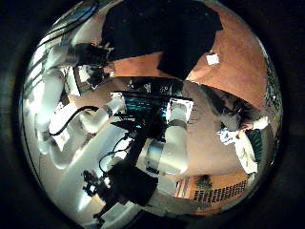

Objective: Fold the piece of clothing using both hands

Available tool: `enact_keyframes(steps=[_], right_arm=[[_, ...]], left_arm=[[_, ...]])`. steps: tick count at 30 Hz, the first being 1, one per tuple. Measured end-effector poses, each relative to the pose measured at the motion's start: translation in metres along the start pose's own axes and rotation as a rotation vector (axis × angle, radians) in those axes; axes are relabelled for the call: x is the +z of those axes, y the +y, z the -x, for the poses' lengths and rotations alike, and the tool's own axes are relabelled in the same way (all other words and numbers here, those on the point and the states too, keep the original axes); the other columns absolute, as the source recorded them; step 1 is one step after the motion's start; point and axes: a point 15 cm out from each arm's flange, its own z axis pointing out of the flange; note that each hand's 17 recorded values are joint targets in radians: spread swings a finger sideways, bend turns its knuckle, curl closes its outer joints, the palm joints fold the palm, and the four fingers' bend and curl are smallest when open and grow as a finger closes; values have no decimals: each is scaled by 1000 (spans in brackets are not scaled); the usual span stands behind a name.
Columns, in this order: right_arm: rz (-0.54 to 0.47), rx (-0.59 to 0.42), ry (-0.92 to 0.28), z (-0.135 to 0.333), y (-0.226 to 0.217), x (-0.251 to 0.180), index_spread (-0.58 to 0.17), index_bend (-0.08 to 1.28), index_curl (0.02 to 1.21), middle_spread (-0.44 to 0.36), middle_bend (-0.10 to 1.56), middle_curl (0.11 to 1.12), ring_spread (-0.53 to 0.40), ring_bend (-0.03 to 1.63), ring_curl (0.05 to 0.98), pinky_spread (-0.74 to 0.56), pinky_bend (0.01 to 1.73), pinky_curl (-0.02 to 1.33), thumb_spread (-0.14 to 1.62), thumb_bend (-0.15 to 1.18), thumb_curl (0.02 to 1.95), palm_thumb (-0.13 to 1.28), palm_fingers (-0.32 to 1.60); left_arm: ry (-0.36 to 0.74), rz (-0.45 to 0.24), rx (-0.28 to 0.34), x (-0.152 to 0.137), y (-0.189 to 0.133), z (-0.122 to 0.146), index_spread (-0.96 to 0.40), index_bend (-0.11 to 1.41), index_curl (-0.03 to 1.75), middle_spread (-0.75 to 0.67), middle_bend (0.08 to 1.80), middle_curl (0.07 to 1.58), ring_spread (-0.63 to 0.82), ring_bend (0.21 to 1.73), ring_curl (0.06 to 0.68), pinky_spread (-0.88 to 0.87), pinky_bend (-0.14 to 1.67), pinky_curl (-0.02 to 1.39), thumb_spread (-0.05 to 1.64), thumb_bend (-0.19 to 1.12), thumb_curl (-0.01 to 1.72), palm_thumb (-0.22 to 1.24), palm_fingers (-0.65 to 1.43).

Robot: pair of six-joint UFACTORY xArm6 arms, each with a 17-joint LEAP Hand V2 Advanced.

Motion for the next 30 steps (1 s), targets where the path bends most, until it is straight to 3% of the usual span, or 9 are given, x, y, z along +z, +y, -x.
enact_keyframes(steps=[4,7,11,13,16,19,21,25,30], right_arm=[[7,0,-1,0,2,1,-367,172,331,-45,200,363,84,375,229,390,254,260,1189,-16,221,104,341],[3,2,-1,0,4,0,-366,170,329,-44,199,364,84,375,229,389,252,262,1188,-14,222,109,341],[0,3,0,0,7,2,-366,171,328,-44,199,365,84,374,230,389,250,264,1187,-16,223,112,341],[0,4,0,0,7,2,-366,172,327,-44,197,364,81,375,230,389,250,265,1187,-17,223,112,340],[0,0,-1,0,7,2,-366,172,327,-44,197,363,77,375,231,389,249,267,1187,-17,223,113,340],[-1,-1,1,0,7,2,-362,166,325,-44,196,363,69,388,235,391,252,269,1187,-17,224,113,350],[-2,-1,1,0,5,2,-361,125,298,-54,210,365,4,492,250,371,274,266,1186,-15,223,117,433],[17,-12,-5,0,-4,7,-354,51,217,-102,257,386,-159,776,337,130,506,314,1195,-5,231,161,611],[-14,-22,3,-3,-31,10,-348,111,188,-134,319,419,-251,895,399,-105,694,370,1204,18,256,291,565]], left_arm=[[-6,-4,-12,-7,-6,-2,16,210,331,72,409,418,295,590,195,366,221,273,1108,-12,304,320,348],[-13,5,-20,-9,-6,-1,-110,371,408,-85,718,520,26,634,193,177,171,226,1113,-13,307,356,746],[-21,64,-25,-10,2,-1,-241,392,477,-229,824,637,-262,883,291,-145,369,285,1117,-4,317,416,1002],[-36,71,-19,-11,0,0,-304,420,520,-285,832,688,-350,1019,354,-292,534,346,1129,34,340,526,1125],[-53,65,-16,-14,-2,4,-397,491,595,-356,860,753,-414,1143,423,-447,772,441,1129,62,380,641,1192],[-52,55,-14,-20,-5,5,-472,589,679,-409,913,806,-435,1226,465,-532,946,512,1114,38,405,662,1237],[-39,50,1,-28,-7,5,-501,643,719,-432,946,827,-437,1253,478,-556,1010,540,1101,22,418,667,1251],[22,78,22,-52,-8,1,-563,751,818,-468,1028,881,-431,1323,509,-573,1125,594,1083,-14,448,677,1204],[91,107,40,-81,-14,0,-598,791,895,-485,1075,916,-424,1374,526,-574,1179,622,1073,-17,474,676,1152]])
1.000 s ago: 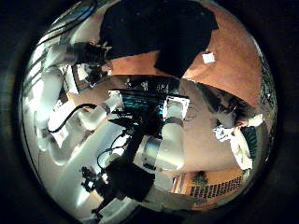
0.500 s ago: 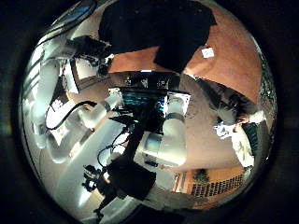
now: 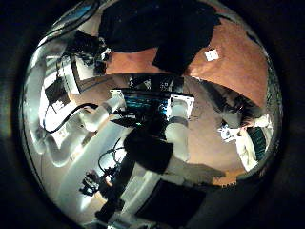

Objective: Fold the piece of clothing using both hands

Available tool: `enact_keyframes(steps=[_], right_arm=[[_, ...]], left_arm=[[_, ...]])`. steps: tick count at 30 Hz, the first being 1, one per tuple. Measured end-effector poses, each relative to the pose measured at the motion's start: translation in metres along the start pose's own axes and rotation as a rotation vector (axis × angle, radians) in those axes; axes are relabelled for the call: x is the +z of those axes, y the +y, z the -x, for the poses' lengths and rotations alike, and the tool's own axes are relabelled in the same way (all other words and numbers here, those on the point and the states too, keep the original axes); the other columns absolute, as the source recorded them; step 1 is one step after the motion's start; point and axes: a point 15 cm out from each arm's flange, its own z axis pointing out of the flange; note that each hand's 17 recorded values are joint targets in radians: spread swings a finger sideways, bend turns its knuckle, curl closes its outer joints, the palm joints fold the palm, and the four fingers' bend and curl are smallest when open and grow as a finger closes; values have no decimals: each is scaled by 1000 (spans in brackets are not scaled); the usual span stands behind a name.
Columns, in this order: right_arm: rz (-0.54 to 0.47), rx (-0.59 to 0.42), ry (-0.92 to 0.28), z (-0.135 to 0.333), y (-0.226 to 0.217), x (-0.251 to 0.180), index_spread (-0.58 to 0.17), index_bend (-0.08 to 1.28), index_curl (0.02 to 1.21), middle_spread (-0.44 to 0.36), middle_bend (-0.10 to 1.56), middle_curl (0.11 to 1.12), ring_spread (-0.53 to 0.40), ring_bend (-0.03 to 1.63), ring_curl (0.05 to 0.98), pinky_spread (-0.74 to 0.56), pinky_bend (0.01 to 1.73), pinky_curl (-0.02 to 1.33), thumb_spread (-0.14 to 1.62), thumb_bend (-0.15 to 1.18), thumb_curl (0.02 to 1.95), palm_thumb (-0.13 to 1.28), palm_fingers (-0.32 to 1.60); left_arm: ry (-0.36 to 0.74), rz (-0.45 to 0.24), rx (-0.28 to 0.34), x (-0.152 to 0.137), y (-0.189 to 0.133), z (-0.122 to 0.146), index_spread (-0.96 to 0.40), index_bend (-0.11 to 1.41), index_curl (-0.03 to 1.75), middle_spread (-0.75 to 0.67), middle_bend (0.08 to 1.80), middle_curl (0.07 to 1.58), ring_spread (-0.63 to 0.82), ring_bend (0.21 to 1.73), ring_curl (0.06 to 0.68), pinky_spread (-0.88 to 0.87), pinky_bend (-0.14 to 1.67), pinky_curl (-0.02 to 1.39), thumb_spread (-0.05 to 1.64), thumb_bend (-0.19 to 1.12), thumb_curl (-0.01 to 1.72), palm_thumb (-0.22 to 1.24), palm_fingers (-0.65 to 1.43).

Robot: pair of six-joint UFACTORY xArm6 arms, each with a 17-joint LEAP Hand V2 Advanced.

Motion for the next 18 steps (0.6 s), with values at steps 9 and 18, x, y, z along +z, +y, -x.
enact_keyframes(steps=[9,18], right_arm=[[-15,-43,24,3,-61,61,-328,200,255,-154,451,473,-261,856,411,-92,584,321,1174,-10,283,429,352],[-67,-50,40,8,-96,116,-287,172,299,-127,428,467,-221,803,387,43,579,285,1133,-22,290,433,292]], left_arm=[[15,4,-7,-23,-2,4,-632,783,989,-497,1102,943,-416,1406,529,-568,1206,638,1077,-19,500,664,1123],[34,-12,-20,-45,-5,12,-658,738,1055,-495,1095,951,-411,1410,523,-566,1213,642,1084,-18,513,655,1117]])
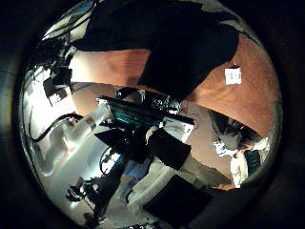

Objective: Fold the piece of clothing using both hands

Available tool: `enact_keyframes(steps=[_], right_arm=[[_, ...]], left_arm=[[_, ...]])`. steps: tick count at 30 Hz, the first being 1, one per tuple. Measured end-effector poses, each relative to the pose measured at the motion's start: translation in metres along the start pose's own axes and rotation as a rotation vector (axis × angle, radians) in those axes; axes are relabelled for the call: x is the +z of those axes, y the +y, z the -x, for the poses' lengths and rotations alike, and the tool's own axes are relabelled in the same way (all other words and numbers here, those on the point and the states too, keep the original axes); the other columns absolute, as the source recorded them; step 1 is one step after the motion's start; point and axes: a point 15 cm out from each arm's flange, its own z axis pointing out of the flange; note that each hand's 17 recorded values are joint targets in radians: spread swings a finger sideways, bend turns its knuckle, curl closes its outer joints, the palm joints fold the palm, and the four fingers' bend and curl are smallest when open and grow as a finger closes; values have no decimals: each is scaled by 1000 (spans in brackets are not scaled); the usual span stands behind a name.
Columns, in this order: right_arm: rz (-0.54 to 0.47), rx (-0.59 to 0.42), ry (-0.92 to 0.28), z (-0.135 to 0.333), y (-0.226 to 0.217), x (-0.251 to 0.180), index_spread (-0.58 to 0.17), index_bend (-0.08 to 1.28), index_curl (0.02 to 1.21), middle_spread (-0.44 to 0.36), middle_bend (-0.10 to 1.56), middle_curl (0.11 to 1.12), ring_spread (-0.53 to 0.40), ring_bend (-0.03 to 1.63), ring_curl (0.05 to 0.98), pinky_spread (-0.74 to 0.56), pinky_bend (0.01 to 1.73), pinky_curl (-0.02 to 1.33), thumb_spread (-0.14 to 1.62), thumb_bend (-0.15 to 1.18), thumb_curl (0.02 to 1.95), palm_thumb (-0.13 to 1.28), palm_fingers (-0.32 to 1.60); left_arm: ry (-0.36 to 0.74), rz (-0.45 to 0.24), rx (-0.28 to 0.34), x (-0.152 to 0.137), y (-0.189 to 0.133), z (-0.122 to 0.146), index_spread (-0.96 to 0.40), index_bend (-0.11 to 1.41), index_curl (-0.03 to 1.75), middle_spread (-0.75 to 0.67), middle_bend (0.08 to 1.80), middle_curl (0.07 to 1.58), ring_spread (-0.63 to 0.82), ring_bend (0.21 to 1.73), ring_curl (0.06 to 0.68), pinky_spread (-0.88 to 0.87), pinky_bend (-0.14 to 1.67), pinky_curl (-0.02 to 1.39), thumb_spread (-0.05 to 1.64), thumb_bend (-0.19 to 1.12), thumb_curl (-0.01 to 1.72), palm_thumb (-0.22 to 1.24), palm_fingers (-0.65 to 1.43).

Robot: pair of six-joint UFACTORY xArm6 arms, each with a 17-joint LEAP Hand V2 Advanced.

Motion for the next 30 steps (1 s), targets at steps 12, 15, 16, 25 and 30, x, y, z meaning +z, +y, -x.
enact_keyframes(steps=[12,15,16,25,30], right_arm=[[123,28,55,22,-7,42,-211,169,321,-57,371,442,-114,721,364,162,594,269,1058,-28,280,329,188],[140,47,63,26,-11,49,-204,167,319,-62,378,442,-140,748,362,83,622,263,1054,-12,292,370,268],[153,52,71,26,-11,52,-204,156,318,-71,379,443,-157,765,369,44,660,272,1055,-11,295,385,301],[232,70,184,14,-16,70,-261,134,278,-177,458,502,-305,998,455,-379,1039,360,1044,-5,332,514,586],[250,66,191,16,-12,68,-331,157,275,-260,538,577,-337,1153,532,-483,1204,430,1033,-14,356,590,729]], left_arm=[[47,41,1,-10,0,6,-683,687,1111,-507,1091,949,-422,1406,515,-570,1205,641,1089,-18,521,639,1126],[49,54,7,-8,2,6,-690,678,1125,-509,1090,949,-423,1401,512,-572,1204,642,1092,-19,521,636,1126],[51,60,10,-8,3,6,-692,671,1128,-510,1091,949,-423,1401,512,-573,1205,642,1093,-19,521,635,1125],[64,81,9,-7,13,17,-709,645,1155,-508,1087,941,-424,1397,509,-570,1191,640,1097,-18,521,633,1131],[74,109,15,-6,24,20,-717,635,1166,-507,1087,939,-423,1390,508,-571,1189,641,1098,-18,521,633,1133]])
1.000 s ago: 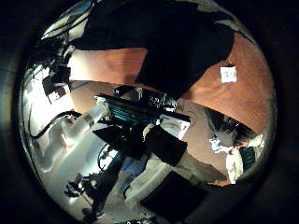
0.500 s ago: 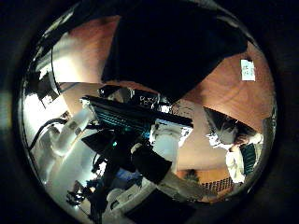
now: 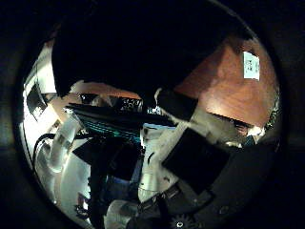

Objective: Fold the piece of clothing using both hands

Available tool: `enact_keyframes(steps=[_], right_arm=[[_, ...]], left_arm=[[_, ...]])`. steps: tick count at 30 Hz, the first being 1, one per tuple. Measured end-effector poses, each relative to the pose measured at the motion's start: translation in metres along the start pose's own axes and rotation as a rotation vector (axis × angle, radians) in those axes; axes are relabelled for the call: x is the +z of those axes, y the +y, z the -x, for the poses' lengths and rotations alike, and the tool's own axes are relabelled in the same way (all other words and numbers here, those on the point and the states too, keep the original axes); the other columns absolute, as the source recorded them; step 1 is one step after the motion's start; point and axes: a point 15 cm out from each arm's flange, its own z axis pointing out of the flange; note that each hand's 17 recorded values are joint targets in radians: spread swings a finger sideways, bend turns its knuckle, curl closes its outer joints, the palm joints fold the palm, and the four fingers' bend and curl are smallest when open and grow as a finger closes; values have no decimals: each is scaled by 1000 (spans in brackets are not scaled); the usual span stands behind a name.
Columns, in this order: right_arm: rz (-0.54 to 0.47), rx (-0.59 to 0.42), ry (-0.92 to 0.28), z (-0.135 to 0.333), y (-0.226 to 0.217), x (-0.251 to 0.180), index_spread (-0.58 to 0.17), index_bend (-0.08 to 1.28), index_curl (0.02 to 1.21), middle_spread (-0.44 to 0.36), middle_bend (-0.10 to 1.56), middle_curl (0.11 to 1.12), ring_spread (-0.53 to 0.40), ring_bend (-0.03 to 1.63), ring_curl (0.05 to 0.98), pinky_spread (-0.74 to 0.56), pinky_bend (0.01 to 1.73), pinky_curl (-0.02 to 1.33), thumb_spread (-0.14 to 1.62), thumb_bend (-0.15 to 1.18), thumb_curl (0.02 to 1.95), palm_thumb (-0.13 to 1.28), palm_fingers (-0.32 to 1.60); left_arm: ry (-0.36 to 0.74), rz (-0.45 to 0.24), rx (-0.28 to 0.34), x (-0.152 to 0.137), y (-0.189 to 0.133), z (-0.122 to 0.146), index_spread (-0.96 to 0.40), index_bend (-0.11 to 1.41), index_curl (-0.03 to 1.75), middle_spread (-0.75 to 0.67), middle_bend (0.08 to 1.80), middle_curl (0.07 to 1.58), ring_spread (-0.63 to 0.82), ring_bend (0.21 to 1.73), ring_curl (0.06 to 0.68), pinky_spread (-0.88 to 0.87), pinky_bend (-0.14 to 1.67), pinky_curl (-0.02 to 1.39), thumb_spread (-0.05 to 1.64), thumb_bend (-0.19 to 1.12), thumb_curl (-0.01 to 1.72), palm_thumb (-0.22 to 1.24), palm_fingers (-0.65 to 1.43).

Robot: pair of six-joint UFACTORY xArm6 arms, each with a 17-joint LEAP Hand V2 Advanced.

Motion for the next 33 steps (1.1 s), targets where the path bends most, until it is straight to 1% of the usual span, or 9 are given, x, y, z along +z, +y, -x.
enact_keyframes(steps=[4,6,8,12,15,18,24,30,33], right_arm=[[-1,-3,8,-3,0,0,-409,240,317,-315,676,664,-335,1162,549,-477,1250,456,1020,-10,379,664,964],[-8,-2,10,-4,-2,-1,-446,314,353,-328,714,699,-322,1154,554,-444,1250,466,1015,-4,392,712,1073],[-30,2,9,-5,-3,-4,-471,441,424,-329,779,743,-307,1161,573,-405,1257,490,1017,10,410,779,1173],[-97,14,5,-10,-6,-17,-484,666,558,-312,909,811,-280,1193,604,-335,1287,527,1043,44,457,907,1210],[-131,13,-2,-16,1,-26,-473,755,641,-290,989,850,-264,1241,630,-294,1326,556,1061,46,494,944,1162],[-168,10,-24,-26,10,-35,-466,798,697,-278,1028,873,-256,1275,649,-270,1356,580,1102,32,507,939,1122],[-259,80,-56,-56,42,-59,-449,843,812,-249,1100,906,-245,1325,684,-231,1388,629,1213,6,514,935,1070],[-377,51,-132,-46,63,-92,-440,841,890,-224,1137,918,-235,1344,702,-210,1394,662,1244,-8,522,942,1056],[-406,46,-139,-51,72,-106,-436,840,921,-213,1148,920,-231,1349,707,-204,1388,677,1251,-6,525,950,1056]], left_arm=[[2,6,15,-2,8,0,-723,629,1174,-507,1087,937,-422,1388,507,-569,1184,639,1098,-18,521,632,1135],[3,8,16,-2,10,1,-725,625,1177,-506,1087,936,-422,1387,507,-569,1182,639,1098,-18,521,632,1136],[3,10,18,-3,13,2,-728,623,1180,-506,1087,935,-423,1386,507,-569,1181,639,1098,-18,522,632,1136],[-2,16,23,-6,22,5,-731,618,1186,-506,1086,934,-423,1385,507,-569,1180,638,1098,-18,522,632,1138],[1,28,33,-6,32,4,-732,615,1190,-506,1086,933,-423,1384,507,-569,1180,638,1098,-18,522,632,1138],[1,29,44,-5,40,4,-732,613,1193,-506,1086,933,-423,1384,507,-569,1179,638,1098,-18,522,632,1139],[-9,27,44,-6,50,5,-734,608,1199,-506,1086,932,-423,1382,508,-569,1178,638,1098,-18,522,632,1140],[-11,19,42,-9,58,6,-736,605,1204,-506,1086,931,-423,1382,508,-569,1178,638,1098,-18,522,632,1140],[-10,24,41,-11,64,5,-737,604,1205,-506,1086,931,-423,1381,508,-569,1178,638,1098,-18,522,632,1140]])
